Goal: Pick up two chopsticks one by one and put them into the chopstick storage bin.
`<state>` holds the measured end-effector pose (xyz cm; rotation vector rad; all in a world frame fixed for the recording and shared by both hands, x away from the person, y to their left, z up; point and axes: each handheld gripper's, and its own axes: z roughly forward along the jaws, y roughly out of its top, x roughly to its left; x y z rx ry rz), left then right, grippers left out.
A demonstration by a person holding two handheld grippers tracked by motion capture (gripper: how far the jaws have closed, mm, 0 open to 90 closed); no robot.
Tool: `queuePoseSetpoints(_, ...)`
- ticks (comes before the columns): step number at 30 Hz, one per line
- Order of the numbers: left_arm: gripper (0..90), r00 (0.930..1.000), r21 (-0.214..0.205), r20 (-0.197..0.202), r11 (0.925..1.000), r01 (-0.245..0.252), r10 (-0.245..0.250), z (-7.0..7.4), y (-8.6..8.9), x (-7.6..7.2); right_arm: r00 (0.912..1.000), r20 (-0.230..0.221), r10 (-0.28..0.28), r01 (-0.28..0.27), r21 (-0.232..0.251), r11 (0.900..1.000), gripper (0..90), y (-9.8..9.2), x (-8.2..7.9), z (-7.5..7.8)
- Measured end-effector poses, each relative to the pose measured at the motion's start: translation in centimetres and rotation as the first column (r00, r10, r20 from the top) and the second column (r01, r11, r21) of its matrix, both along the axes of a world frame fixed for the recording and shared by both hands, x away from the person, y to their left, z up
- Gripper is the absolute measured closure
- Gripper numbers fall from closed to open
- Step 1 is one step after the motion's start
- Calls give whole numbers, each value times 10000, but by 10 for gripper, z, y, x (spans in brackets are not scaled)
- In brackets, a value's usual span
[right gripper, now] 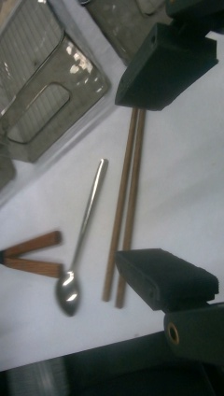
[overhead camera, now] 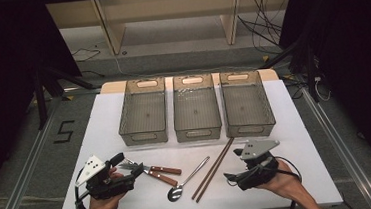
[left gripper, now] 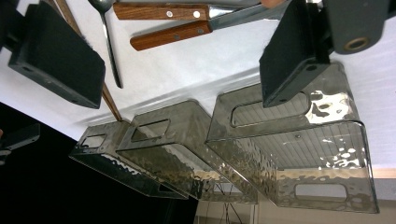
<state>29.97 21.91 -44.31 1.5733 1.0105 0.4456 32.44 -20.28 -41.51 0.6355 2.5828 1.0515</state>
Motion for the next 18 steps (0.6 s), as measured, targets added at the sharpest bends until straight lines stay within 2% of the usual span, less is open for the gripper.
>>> queuePoseSetpoints(3,139,10000,-1,7,10000,3,-3,0,0,0,9983,40,588,-583,-828,9949,248,8,9,4)
queuePoseSetpoints(4,139,10000,-4,9,10000,4,-4,0,0,0,9983,40,588,-583,-828,9949,248,8,9,4)
queuePoseSetpoints(5,139,10000,-26,6,10000,-13,13,0,0,0,9942,-50,1078,-1076,-1229,9866,255,14,16,5)
queuePoseSetpoints(8,139,10000,4,4,10000,-1,1,0,1,0,9857,-362,1643,-1682,-1840,9684,269,25,22,3)
queuePoseSetpoints(12,139,10000,0,9,10000,5,-5,0,0,0,9680,-697,2411,-2510,-2687,9300,287,38,29,-2)
queuePoseSetpoints(14,139,10000,-3,8,10000,-1,1,0,1,0,9571,-904,2754,-2898,-2921,9114,294,44,33,-5)
queuePoseSetpoints(15,139,10000,-13,13,10000,0,0,0,1,0,9525,-989,2879,-3044,-2960,9054,296,46,34,-7)
queuePoseSetpoints(18,139,10000,-16,24,10000,-5,5,0,1,0,9371,-1251,3260,-3491,-3393,8735,333,52,40,-13)
